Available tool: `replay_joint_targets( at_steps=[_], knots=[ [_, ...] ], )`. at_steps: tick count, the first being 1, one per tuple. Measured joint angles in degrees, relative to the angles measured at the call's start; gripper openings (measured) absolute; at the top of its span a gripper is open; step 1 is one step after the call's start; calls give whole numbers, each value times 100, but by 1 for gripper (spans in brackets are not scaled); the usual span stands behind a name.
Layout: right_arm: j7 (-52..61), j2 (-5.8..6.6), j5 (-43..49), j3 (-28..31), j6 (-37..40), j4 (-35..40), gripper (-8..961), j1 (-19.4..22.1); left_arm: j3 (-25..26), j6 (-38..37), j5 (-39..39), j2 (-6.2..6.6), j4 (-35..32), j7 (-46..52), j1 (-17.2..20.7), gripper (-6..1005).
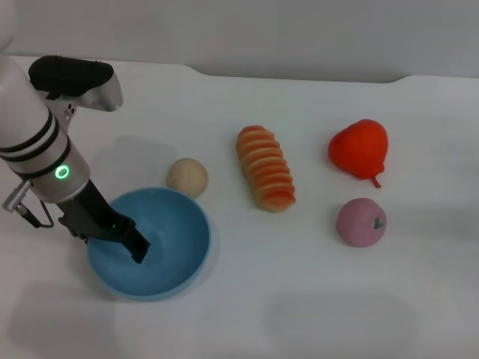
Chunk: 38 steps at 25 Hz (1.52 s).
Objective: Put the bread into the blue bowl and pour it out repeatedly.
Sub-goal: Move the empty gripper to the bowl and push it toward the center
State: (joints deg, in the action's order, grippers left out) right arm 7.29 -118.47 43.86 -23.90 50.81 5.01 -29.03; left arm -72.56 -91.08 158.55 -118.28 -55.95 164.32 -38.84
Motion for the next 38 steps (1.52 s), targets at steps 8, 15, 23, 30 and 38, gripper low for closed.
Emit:
replay_joint_targets(
  at_steps=[8,15,23,30,38],
  knots=[
    [0,0,0,0,12,0,536,20,-140,62,0,-2,86,8,-6,690],
    [0,0,0,0,18,0,535,38,-119,45,1,1,93,37,-73,474],
    [0,0,0,0,34,0,535,33,-86,31,1,8,140,46,-109,282],
    [0,-22,0,8,54,-1,535,3,260,86,-83,10,96,52,-109,11],
    [98,-50,-3,9,119,-180,536,-126,1157,171,-574,47,67,2,-66,13]
  ],
)
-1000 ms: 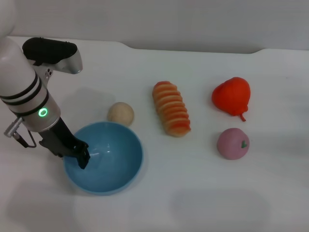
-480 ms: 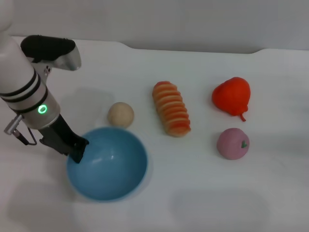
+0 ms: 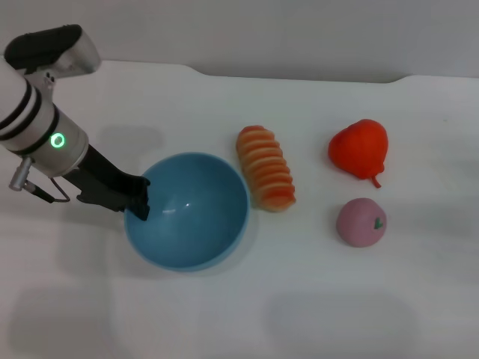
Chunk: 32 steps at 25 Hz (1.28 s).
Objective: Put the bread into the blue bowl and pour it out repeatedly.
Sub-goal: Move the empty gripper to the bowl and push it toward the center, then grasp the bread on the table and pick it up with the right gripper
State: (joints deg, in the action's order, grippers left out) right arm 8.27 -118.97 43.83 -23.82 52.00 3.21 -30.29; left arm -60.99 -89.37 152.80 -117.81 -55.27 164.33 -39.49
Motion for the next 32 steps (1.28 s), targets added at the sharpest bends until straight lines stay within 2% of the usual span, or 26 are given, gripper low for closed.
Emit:
replay_joint_targets(
  at_steps=[2,5,8,9,10,11,15,18,21,25,26,32],
  knots=[
    [251,11,10,-29,-71,-29,536,-93,86,-12,-16,7,-20,-1,20,13],
    [1284,72,275,-273,-590,149,536,-301,117,-26,-20,10,-106,-2,58,14],
    [3261,126,1254,-1008,-1278,753,536,-469,118,-32,-22,11,-138,11,65,15],
    [4151,132,1817,-1281,-1387,1047,536,-484,106,-36,-23,11,-139,21,64,15],
    [5920,151,2997,-1792,-1408,1696,535,-473,83,-37,-21,11,-139,33,58,15],
    [5920,151,2997,-1792,-1408,1696,535,-473,83,-37,-21,11,-139,33,58,15],
    [9022,164,5417,-2214,-773,3050,536,-403,73,-34,0,0,-141,44,55,16],
    [10476,195,6757,-2206,44,3752,536,-520,72,-31,-2,-2,-142,45,65,17],
    [11354,344,7609,-2141,1034,4099,536,-820,28,-71,-15,-10,-131,46,63,17],
    [11839,502,8236,-2045,1991,4106,535,-1325,-228,-86,-18,-20,-134,46,33,18],
    [11978,536,8470,-2068,2220,4009,535,-1556,-276,-86,-20,-21,-134,47,14,18],
    [12153,517,8753,-2224,2338,3462,535,-1963,-319,-92,-23,-23,-139,47,15,18]
  ],
)
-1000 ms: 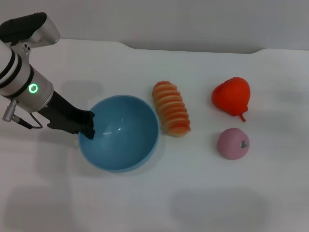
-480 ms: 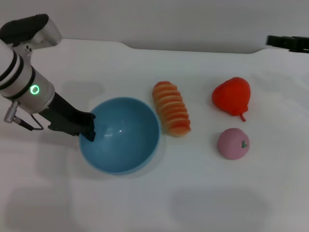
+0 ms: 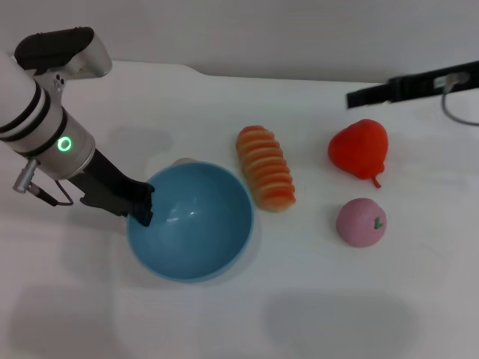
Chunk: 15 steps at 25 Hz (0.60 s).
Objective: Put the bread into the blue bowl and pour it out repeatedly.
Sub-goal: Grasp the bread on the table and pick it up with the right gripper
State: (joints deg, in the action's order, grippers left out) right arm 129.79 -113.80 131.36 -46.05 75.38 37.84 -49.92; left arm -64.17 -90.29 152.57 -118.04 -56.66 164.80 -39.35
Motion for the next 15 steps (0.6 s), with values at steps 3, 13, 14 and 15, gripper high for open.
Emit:
replay_joint_targets(
  at_steps=[3,13,14,15],
  knots=[
    [-9,-105,17,-89,-92,-303,536,-115,-49,-4,0,0,-4,0,15,19],
    [-14,-518,-74,-1145,-1384,-1396,535,-251,-206,-20,-2,-2,-7,-5,-4,19],
    [-34,-529,-155,-1275,-1583,-1552,535,-298,-209,-23,-2,-2,-7,-4,-12,19],
    [-76,-537,-253,-1381,-1731,-1665,535,-326,-209,-23,-2,-1,-7,-4,-21,19]
  ],
)
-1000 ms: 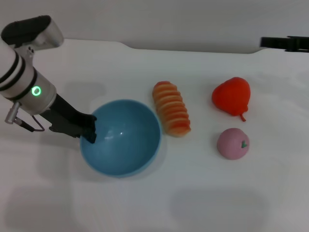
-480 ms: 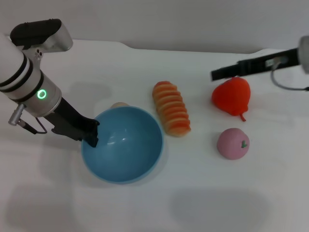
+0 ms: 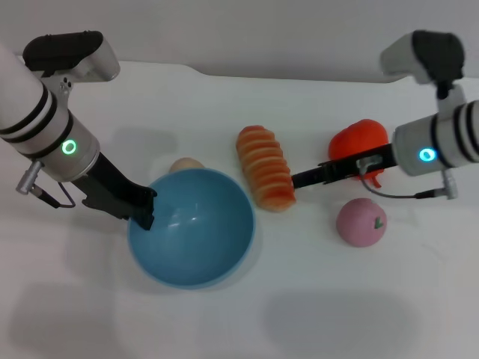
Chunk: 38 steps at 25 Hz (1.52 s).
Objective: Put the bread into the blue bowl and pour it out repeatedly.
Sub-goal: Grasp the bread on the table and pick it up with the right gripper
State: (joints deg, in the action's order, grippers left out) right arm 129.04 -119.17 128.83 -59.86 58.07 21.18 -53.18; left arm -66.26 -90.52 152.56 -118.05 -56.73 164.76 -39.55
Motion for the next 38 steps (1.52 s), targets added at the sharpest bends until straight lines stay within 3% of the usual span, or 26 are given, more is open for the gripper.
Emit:
replay_joint_targets(
  at_steps=[12,15,23,28,33,38],
  knots=[
    [-1032,-52,-1891,-1094,-993,-574,535,-31,-1,-10,2,-9,2,4,-27,18],
    [-1064,-61,-2338,-1638,-1257,-672,535,-48,-1,-9,2,-10,1,4,-33,18],
    [-1892,-63,-4925,-3677,-1795,-710,536,83,0,8,-4,-13,4,7,-106,19],
    [-1871,-62,-5963,-4879,-2217,-661,536,95,-1,-1,-12,-24,26,12,-140,19],
    [-1850,-62,-6624,-5742,-2563,-544,536,201,0,-2,-16,-25,45,13,-150,20],
    [-1828,-62,-6688,-6053,-2806,-354,536,349,-1,-9,-17,-25,45,13,-151,19]
  ],
)
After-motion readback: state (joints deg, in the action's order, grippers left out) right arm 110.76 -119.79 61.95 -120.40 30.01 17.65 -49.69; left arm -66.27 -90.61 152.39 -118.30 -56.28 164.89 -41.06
